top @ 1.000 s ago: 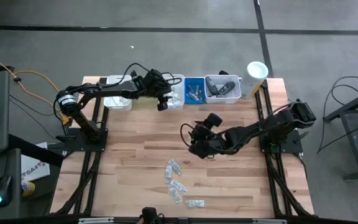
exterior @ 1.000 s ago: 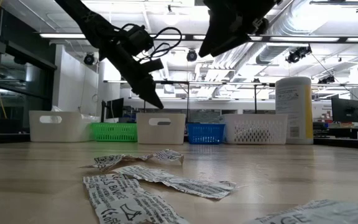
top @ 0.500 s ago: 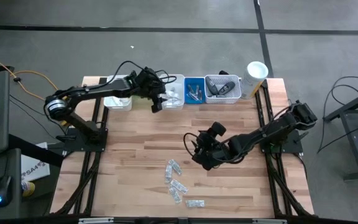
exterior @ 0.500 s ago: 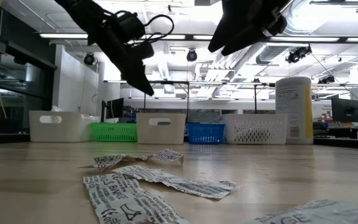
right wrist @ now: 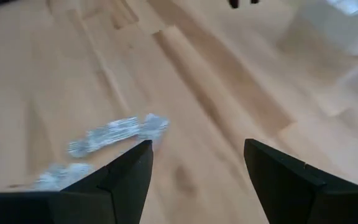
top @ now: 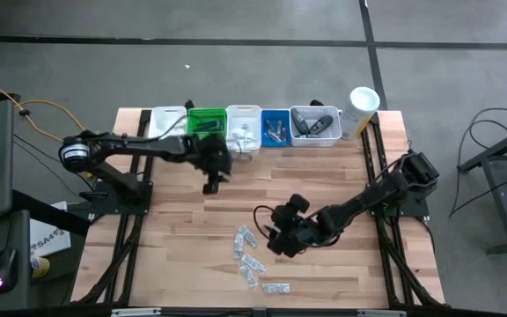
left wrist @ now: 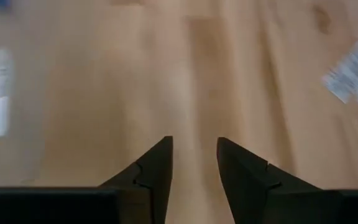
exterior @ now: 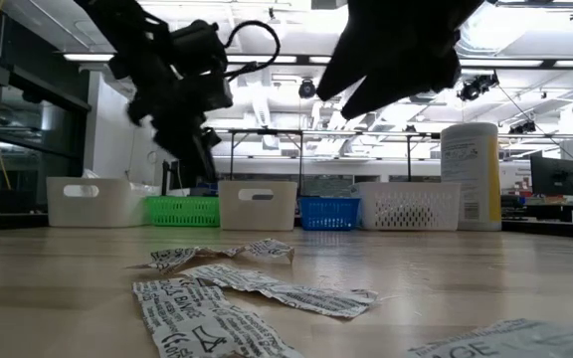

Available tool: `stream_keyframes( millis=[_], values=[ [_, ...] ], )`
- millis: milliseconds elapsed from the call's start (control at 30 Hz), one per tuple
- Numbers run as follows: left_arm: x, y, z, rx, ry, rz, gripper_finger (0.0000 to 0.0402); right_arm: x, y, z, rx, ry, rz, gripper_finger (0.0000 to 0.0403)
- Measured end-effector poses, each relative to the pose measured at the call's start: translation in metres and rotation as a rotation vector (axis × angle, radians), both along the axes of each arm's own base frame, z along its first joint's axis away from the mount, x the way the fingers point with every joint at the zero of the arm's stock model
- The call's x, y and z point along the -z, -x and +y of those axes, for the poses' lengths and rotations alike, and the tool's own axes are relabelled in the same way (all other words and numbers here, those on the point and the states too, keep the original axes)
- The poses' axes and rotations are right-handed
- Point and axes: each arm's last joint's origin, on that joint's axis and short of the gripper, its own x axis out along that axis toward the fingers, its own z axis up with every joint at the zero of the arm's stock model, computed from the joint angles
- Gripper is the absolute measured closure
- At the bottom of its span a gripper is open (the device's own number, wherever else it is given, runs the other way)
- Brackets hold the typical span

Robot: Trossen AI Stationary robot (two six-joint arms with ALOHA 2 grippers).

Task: Pick & Place Travel size toiletries
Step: Put the white bandage into the middle white bin

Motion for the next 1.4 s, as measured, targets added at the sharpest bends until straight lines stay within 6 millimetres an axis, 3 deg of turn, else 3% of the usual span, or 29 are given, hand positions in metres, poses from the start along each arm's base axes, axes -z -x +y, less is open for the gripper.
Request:
stream_keyframes(
  millis=[300, 533, 767, 967, 1233, 1400],
  values=[
    [0.015, -0.007, -0.067, 0.141, -0.012, -0.006, 0.0281, 0.003, 0.009, 0.028, -0.024, -0.067, -0.049, 0.0157],
    [0.013, -0.011, -0.113, 0.399, -0.130, -0.114, 0.0281, 0.006, 0.018, 0.047, -0.052, -0.117, -0.052, 0.0157],
    [0.009, -0.020, -0.137, 0.166, -0.050, -0.210, 0.0281, 0.006, 0.026, 0.058, -0.063, -0.114, -0.063, 0.0157],
    [0.026, -0.027, -0.145, -0.014, 0.019, -0.164, 0.0278, 0.007, 0.030, 0.062, -0.082, -0.110, -0.051, 0.0157],
    [0.042, -0.042, -0.152, -0.196, 0.191, -0.132, 0.0200, 0.008, 0.034, 0.066, -0.094, -0.105, -0.036, 0.0157],
    [0.045, -0.054, -0.162, -0.216, 0.233, -0.096, 0.0169, 0.007, 0.034, 0.066, -0.093, -0.105, -0.036, 0.0157]
  ],
)
